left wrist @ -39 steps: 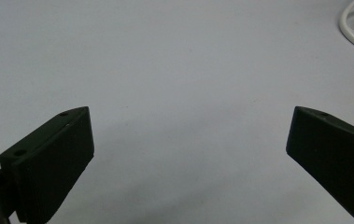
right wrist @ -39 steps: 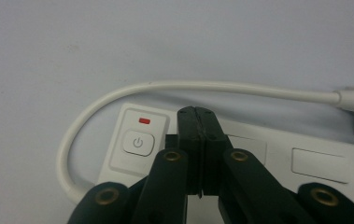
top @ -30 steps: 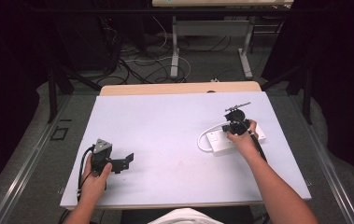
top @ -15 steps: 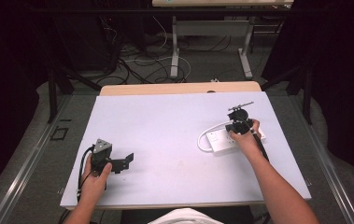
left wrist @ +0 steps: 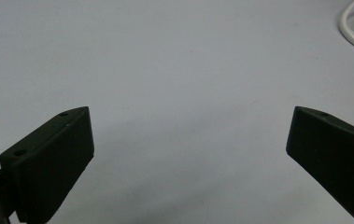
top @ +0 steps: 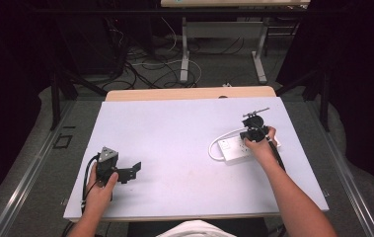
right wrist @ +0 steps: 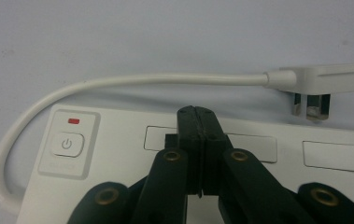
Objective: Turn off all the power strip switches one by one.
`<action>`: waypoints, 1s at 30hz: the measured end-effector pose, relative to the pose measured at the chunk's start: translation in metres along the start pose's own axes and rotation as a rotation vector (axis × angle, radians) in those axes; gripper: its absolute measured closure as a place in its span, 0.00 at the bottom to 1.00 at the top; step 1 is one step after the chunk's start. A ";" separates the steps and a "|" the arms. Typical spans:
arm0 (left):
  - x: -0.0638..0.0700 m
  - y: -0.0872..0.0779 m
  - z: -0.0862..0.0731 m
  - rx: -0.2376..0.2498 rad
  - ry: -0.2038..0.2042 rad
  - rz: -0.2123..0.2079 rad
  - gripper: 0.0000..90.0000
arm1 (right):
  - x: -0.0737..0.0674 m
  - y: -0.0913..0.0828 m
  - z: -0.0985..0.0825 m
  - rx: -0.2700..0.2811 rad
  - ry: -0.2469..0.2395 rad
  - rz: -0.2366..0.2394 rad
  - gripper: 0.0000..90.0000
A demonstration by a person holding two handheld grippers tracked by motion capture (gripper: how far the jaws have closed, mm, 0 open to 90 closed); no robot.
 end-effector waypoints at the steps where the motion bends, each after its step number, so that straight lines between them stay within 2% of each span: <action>1: 0.000 0.000 0.000 -0.001 0.001 -0.001 0.01 | 0.000 0.000 0.000 0.001 -0.001 0.005 1.00; 8: 0.000 0.000 0.000 -0.001 0.003 -0.001 0.01 | -0.001 0.002 -0.002 -0.007 0.019 0.004 1.00; 12: 0.000 0.000 0.000 -0.001 0.004 0.000 0.01 | 0.000 0.002 -0.002 0.000 0.004 0.010 1.00; 15: -0.001 -0.001 0.000 -0.008 0.001 -0.002 0.01 | 0.004 0.001 -0.001 0.005 0.000 0.005 1.00; 18: 0.000 0.000 0.000 -0.001 0.000 0.000 0.01 | 0.007 0.000 0.000 0.011 0.020 -0.001 1.00; 25: 0.000 0.000 0.000 0.000 0.001 0.001 0.01 | 0.017 -0.004 0.000 0.018 0.016 -0.016 1.00; 26: 0.000 0.000 0.000 0.000 0.001 0.001 0.01 | 0.017 -0.004 0.000 0.023 0.036 -0.020 1.00; 27: 0.000 0.000 0.000 -0.001 0.001 0.002 0.01 | 0.020 -0.005 0.000 0.020 0.024 -0.020 1.00; 28: 0.000 0.000 0.000 -0.002 0.001 0.002 0.01 | 0.021 -0.006 0.000 0.024 0.040 -0.027 1.00; 30: 0.000 0.000 0.000 -0.004 0.001 0.002 0.01 | 0.025 -0.008 0.000 0.025 0.032 -0.030 1.00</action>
Point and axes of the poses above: each handheld gripper's, and its own axes: y roughly forward along the jaws, z roughly out of its top, x roughly to its right, the point moved 9 cm from there along y, roughly forward along the jaws, and after that the axes turned 10 degrees about z, right-handed, at the moved point
